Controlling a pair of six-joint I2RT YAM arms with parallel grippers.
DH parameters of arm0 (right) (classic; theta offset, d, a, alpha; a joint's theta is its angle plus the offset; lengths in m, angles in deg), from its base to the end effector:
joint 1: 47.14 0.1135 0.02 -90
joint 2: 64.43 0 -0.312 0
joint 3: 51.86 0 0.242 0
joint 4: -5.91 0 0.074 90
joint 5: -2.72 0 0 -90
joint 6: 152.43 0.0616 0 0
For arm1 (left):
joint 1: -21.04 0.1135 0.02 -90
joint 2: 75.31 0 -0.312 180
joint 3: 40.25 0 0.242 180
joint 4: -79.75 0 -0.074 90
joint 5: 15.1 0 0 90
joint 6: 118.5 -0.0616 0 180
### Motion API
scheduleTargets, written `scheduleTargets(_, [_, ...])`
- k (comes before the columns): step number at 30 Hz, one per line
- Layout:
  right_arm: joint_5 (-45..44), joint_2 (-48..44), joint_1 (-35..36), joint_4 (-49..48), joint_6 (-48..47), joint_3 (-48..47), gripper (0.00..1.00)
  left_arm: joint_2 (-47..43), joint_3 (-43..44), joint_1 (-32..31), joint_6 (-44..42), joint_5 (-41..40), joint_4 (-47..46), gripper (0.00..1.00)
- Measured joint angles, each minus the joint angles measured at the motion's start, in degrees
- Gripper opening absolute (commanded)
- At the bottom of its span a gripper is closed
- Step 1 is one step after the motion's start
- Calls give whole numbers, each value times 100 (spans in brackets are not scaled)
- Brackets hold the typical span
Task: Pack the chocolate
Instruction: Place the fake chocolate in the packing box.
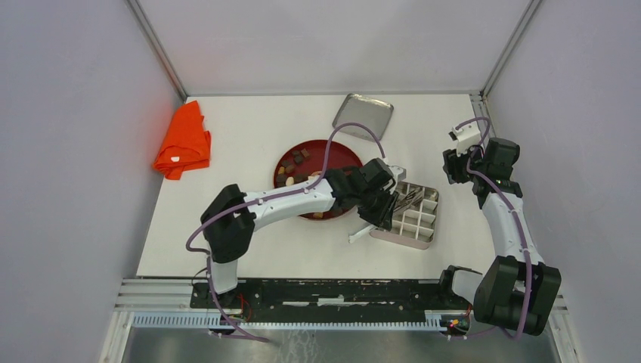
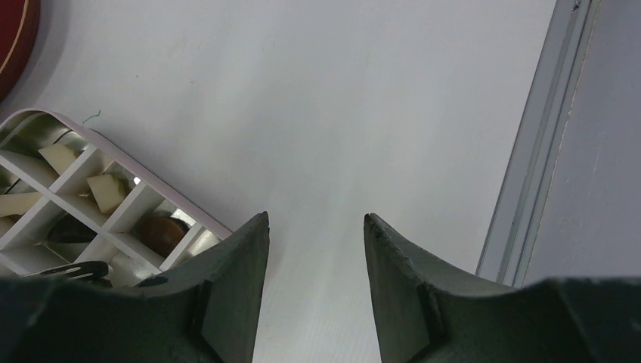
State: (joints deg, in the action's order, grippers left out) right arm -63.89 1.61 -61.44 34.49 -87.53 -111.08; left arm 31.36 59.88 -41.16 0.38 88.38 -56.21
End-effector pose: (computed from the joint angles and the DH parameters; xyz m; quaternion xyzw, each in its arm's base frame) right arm 0.2386 -0.0356 0.2943 -0.1744 0.8576 0.0182 0.4836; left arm 0.1902 -0.3914 0.2814 0.3060 0.8843 -0.3164 0.1557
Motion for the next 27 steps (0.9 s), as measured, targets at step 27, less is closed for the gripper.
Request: scheduleTargets(27, [66, 2, -2, 4, -7, 0, 56, 461, 542, -59, -149, -396, 791, 40])
